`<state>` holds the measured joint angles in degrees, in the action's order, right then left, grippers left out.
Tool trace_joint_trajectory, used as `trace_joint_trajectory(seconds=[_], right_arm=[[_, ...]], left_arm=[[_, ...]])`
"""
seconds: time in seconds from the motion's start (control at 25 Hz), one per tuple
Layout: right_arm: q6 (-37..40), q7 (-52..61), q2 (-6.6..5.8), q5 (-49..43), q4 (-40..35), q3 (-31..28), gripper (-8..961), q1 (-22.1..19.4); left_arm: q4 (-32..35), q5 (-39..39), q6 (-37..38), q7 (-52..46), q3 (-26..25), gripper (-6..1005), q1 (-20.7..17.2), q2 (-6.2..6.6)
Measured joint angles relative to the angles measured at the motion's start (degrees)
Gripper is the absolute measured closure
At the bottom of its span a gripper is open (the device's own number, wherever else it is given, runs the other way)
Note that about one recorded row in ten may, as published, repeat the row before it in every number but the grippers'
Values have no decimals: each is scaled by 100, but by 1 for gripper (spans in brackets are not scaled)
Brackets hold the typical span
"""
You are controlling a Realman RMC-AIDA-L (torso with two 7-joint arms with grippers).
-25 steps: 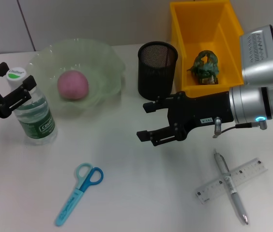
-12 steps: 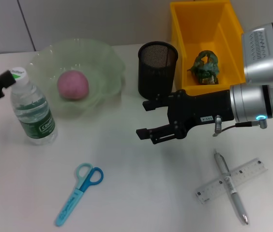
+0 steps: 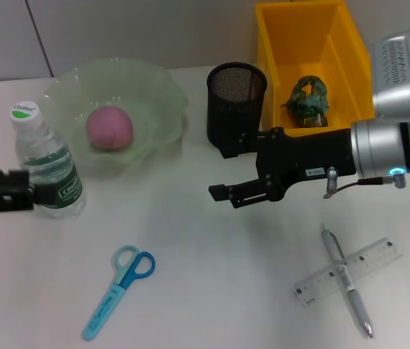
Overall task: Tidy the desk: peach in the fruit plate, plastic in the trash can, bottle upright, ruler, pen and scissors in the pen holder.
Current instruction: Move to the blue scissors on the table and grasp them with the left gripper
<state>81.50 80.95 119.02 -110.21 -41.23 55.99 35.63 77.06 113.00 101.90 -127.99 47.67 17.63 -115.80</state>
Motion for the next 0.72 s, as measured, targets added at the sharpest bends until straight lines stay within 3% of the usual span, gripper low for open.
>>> trace_joint_trajectory(seconds=[0.16, 0.28, 0.64, 0.72], right_arm=[[11, 0, -11, -13, -72, 1, 136, -44], [126, 0, -48, -47, -80, 41, 136, -63], [856, -45, -268, -128, -118, 34, 137, -91], [930, -53, -295, -189, -164, 43, 137, -92]], left_arm=[[408, 1105, 542, -891, 148, 211, 552, -136], [433, 1814, 692, -1287, 592, 213, 908, -235], [-95, 2770, 118, -2198, 2334, 217, 1487, -272], [-133, 2827, 73, -2269, 2440, 218, 1521, -274]])
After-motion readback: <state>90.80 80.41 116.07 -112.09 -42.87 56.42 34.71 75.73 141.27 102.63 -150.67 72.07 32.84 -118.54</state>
